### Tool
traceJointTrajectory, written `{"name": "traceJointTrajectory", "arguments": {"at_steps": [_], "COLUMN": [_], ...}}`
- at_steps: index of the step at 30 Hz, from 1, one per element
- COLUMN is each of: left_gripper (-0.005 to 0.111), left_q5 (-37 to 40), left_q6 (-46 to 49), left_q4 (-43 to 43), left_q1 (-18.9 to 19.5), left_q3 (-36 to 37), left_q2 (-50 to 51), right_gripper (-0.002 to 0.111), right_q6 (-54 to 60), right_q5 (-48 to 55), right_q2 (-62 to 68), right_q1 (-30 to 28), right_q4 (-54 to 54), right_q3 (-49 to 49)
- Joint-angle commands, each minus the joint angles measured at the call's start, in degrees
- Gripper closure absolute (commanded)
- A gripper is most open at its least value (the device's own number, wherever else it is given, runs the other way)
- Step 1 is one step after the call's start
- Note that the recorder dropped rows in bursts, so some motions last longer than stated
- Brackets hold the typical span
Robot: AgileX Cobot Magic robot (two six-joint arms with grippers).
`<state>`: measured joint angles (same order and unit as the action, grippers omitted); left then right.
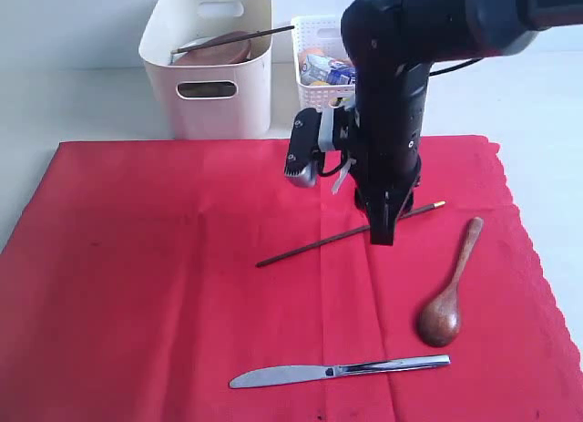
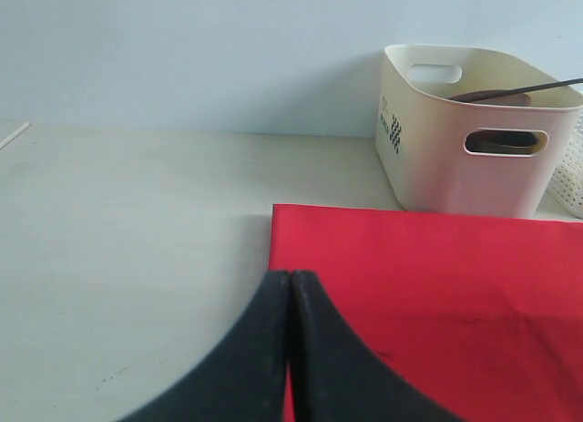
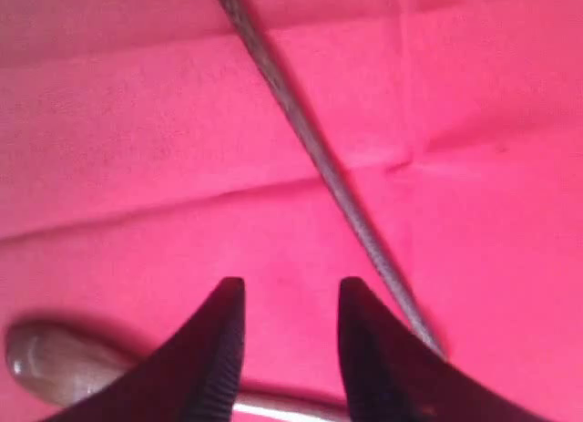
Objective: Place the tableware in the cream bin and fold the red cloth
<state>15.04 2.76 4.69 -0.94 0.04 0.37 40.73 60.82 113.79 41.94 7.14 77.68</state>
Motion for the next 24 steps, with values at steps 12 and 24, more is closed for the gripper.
{"name": "traceJointTrajectory", "arguments": {"at_steps": [12, 24], "left_gripper": [0.104, 0.104], "left_q5": [-0.3, -0.3], "left_q6": [0.0, 0.0], "left_q4": [0.5, 0.5], "left_q1": [0.2, 0.2], "left_q3": [0.0, 0.0], "left_q2": [-0.4, -0.4], "right_gripper": [0.055, 0.108], "right_q6": [4.2, 4.6], "right_q5": [-11.3, -11.2], "right_q2": [7.1, 7.3], "right_q1": [0.0, 0.0], "right_q4": [1.9, 2.6], "right_q3": [-0.2, 0.0]}}
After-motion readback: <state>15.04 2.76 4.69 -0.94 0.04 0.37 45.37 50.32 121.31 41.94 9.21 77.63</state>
